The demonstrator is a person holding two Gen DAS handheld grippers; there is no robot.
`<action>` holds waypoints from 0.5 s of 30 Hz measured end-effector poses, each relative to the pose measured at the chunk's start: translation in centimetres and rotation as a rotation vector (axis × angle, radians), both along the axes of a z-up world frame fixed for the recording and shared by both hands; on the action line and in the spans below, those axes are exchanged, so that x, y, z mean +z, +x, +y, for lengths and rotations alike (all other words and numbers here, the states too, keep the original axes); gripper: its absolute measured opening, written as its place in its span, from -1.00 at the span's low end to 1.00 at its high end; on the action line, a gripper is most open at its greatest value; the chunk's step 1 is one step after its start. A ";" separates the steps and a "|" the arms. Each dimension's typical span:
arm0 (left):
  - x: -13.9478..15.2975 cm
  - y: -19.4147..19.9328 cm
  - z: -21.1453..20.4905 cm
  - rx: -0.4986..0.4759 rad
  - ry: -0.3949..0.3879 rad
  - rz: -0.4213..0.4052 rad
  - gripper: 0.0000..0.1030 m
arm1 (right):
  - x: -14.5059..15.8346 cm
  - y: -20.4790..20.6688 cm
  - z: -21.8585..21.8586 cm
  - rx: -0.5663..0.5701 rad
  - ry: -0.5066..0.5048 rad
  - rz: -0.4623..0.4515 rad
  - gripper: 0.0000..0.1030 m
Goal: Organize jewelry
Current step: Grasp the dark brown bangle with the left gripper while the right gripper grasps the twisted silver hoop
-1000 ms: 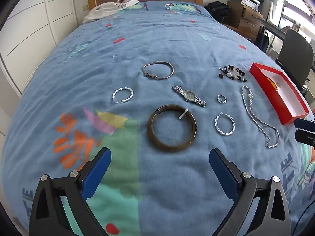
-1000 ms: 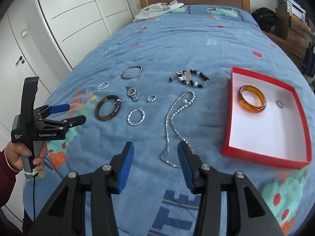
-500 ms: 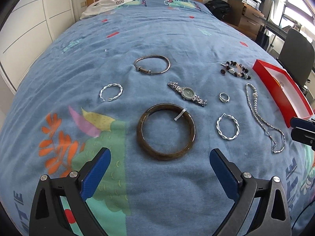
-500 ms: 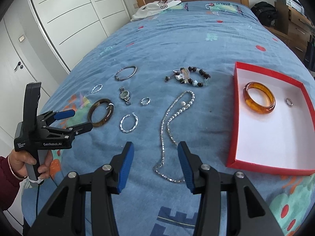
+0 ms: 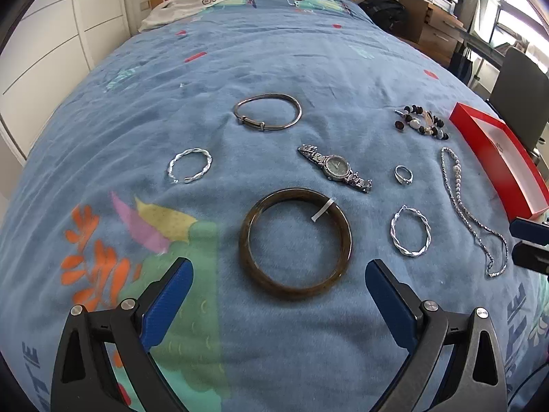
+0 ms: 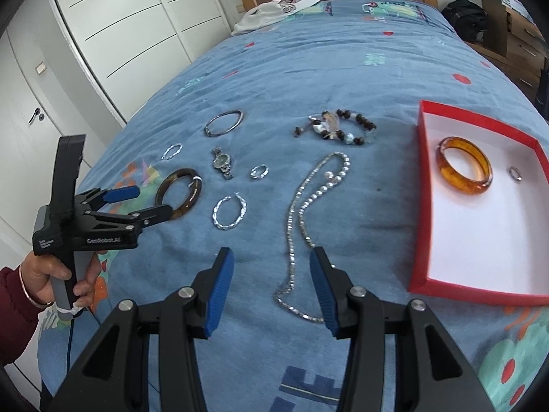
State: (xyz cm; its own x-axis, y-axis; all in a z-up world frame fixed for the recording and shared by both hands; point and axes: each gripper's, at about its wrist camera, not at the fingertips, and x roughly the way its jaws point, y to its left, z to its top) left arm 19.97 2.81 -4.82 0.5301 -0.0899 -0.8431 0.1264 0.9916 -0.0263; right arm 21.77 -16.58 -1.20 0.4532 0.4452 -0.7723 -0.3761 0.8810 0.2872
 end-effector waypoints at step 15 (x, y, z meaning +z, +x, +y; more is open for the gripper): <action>-1.8 2.0 -0.2 -0.011 0.021 0.018 0.93 | -1.5 1.6 3.1 0.077 0.003 0.013 -0.13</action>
